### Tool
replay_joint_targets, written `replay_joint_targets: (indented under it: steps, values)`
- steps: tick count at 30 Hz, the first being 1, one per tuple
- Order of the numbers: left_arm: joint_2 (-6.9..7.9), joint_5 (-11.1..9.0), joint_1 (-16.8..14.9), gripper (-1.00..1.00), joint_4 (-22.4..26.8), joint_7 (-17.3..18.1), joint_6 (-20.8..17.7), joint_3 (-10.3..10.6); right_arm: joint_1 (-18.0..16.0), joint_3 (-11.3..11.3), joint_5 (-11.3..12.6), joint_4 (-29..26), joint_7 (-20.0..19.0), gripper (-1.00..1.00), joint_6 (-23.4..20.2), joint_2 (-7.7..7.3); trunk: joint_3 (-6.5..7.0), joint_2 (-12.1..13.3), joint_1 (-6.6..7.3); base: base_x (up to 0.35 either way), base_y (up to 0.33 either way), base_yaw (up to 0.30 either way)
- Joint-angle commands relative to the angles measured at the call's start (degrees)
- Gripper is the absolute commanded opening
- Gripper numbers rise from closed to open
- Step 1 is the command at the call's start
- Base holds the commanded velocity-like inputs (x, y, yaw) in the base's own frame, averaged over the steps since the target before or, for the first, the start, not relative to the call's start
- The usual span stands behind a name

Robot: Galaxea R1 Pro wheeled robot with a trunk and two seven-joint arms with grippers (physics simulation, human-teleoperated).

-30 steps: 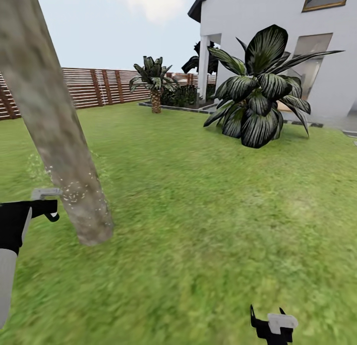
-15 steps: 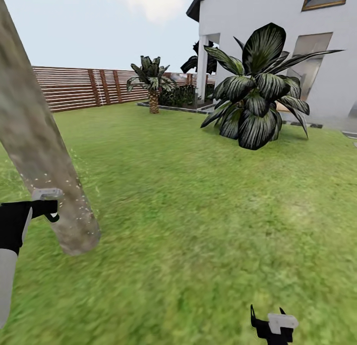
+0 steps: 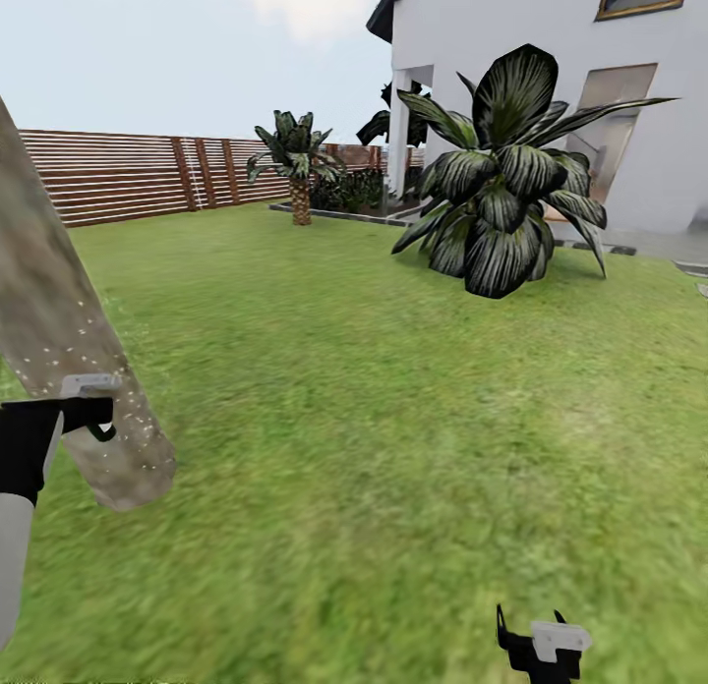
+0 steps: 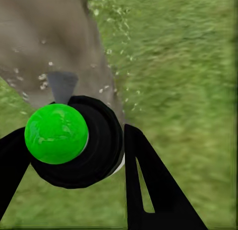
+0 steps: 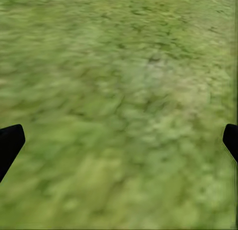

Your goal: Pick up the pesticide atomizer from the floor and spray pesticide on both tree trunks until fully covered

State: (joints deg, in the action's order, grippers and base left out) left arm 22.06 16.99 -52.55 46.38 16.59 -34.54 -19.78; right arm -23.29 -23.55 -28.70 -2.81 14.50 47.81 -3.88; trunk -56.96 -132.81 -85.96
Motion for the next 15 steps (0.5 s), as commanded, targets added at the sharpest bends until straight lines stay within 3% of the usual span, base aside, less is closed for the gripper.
replay_joint_targets:
  steps: [1, 5, 8, 15]
  values:
    - [0.00, -0.03, 0.00, -1.00, -0.12, -0.26, 0.00, 0.00, 0.01, 0.00, 0.01, 0.00, 0.00, 1.00, 0.00, 0.01, 0.00, 0.00, 0.00, 0.000, -0.273, 0.143]
    - [-0.33, -0.45, 0.12, -1.00, -2.01, -2.45, 0.21, 0.02, 0.00, -0.01, 0.04, 0.00, 0.00, 1.00, 0.00, 0.01, 0.00, 0.00, 0.00, 0.000, -0.273, 0.250]
    - [-2.39, -0.25, 0.45, -1.00, -5.86, -2.89, 0.79, -0.03, 0.00, -0.01, 0.02, 0.00, 0.00, 1.00, 0.00, 0.01, 0.00, 0.00, 0.00, 0.000, -0.273, 0.266]
    - [-2.51, -0.21, 0.89, -1.00, -10.18, -6.43, 1.01, -0.30, 0.00, -0.01, 0.03, 0.00, 0.00, 1.00, 0.00, 0.01, 0.00, 0.00, 0.00, 0.140, -0.221, 0.045]
